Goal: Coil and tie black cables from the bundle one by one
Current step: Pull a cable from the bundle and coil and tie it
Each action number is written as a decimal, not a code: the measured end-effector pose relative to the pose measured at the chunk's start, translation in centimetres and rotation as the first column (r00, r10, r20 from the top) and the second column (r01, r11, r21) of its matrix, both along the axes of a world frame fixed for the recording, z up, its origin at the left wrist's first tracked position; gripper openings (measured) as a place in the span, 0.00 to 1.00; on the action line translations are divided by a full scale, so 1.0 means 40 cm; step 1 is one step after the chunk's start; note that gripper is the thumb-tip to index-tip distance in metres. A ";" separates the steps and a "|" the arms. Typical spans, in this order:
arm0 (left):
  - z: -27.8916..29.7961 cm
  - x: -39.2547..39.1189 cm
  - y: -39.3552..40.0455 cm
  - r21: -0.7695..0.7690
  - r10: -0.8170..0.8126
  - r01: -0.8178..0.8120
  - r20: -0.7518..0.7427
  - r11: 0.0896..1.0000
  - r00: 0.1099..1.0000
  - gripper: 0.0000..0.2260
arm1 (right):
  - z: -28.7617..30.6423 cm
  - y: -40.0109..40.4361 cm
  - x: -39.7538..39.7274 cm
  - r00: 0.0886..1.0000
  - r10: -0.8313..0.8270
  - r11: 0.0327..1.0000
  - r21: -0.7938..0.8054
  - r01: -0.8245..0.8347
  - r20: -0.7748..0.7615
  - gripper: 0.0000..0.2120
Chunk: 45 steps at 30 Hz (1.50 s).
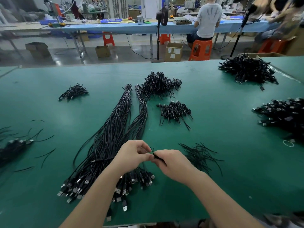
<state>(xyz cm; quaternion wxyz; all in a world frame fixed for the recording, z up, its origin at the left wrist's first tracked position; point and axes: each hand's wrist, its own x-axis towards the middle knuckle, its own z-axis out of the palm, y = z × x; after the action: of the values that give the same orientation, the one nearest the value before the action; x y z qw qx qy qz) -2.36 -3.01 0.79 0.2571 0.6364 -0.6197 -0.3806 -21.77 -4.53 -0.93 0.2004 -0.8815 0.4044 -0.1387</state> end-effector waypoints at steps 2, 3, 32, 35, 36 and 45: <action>0.004 0.004 0.002 0.001 -0.012 0.012 -0.044 1.000 0.999 0.07 | 0.008 -0.006 0.001 1.000 0.004 1.000 0.000 -0.004 0.003 0.12; 0.005 0.005 0.003 -0.003 -0.019 0.019 -0.065 1.000 0.998 0.07 | 0.011 -0.009 0.001 1.000 0.006 1.000 -0.007 -0.006 -0.005 0.11; 0.051 -0.044 0.034 -0.406 -0.158 0.330 0.402 0.852 0.902 0.04 | 0.080 -0.055 -0.043 0.997 -0.050 0.802 0.598 0.000 0.066 0.10; 0.058 -0.044 0.031 -0.396 -0.188 0.387 0.455 0.832 0.870 0.09 | 0.099 -0.068 -0.043 0.998 0.030 0.832 0.555 0.003 -0.052 0.08; 0.062 -0.045 0.028 -0.396 -0.187 0.408 0.488 0.823 0.852 0.09 | 0.104 -0.071 -0.040 0.996 0.054 0.841 0.540 -0.004 -0.077 0.08; 0.064 -0.065 0.028 -0.459 -0.083 0.623 0.761 0.634 0.644 0.13 | 0.116 -0.068 -0.022 0.967 0.160 0.880 0.472 -0.049 -0.198 0.07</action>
<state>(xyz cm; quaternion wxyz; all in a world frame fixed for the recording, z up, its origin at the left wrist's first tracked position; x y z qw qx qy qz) -4.95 -1.90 3.36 0.1419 0.4376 -0.8832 0.0919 -22.63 -7.25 3.70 0.3640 -0.8387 0.3977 0.0764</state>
